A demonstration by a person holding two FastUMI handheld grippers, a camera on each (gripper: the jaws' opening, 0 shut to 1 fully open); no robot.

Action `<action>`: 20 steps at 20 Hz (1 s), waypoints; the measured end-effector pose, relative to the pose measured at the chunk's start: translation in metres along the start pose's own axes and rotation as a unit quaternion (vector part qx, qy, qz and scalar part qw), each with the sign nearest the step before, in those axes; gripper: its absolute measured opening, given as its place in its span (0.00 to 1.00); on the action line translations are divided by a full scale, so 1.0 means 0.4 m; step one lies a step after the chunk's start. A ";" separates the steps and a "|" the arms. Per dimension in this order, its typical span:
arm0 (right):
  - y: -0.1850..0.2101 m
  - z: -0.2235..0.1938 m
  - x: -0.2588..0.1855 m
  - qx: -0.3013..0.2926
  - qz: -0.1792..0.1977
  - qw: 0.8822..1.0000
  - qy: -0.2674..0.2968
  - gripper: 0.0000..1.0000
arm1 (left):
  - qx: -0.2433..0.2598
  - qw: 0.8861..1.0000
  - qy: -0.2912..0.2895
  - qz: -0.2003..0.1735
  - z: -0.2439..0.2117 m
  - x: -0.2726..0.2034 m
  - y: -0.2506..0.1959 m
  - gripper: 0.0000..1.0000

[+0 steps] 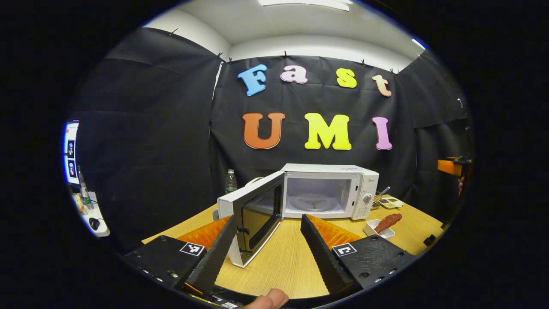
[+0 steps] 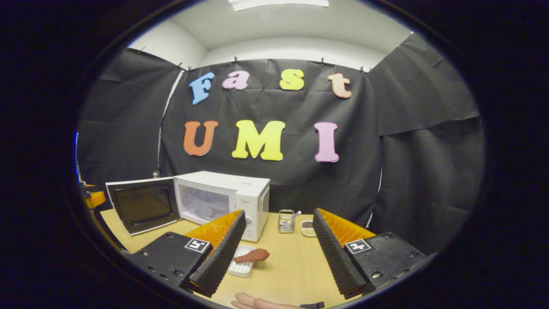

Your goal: Open the microwave oven with the left hand, put the food in, and close the microwave oven.

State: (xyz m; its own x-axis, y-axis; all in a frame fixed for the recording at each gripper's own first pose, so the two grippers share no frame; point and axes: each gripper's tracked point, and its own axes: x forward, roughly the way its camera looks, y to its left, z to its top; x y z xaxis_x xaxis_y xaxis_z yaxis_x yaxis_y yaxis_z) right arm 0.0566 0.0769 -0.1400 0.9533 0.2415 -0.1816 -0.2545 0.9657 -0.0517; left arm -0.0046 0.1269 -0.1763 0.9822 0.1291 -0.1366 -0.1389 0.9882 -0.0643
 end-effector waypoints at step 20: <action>0.105 -0.485 0.338 0.189 0.239 0.871 0.385 0.81 | -0.016 0.999 -0.020 -0.034 0.217 0.170 -0.277 0.92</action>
State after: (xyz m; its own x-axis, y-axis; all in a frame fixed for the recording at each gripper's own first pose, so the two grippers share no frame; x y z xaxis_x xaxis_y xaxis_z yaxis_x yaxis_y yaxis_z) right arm 0.1431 0.1314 -0.3571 0.3240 0.6291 -0.7066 -0.3822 0.7703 0.5105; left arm 0.0886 0.0335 -0.0926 0.9936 0.0665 -0.0911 -0.0760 0.9916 -0.1046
